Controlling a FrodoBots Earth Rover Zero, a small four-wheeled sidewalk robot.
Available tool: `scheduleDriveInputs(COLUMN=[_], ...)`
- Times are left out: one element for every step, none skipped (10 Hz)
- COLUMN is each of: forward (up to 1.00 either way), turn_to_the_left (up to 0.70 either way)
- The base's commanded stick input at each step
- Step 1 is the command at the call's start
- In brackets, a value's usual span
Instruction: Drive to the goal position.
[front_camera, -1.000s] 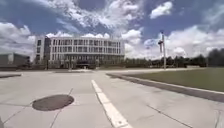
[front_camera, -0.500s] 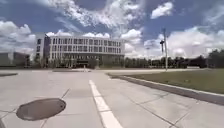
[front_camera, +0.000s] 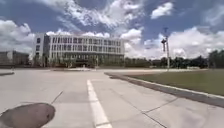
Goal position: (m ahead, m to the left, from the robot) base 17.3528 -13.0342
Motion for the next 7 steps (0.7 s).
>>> scheduleDriveInputs(forward=[0.7, 0.7, 0.7, 0.7, 0.7, 0.7, 0.7], turn_to_the_left=[0.0, 0.0, 0.0, 0.0, 0.0, 0.0, 0.0])
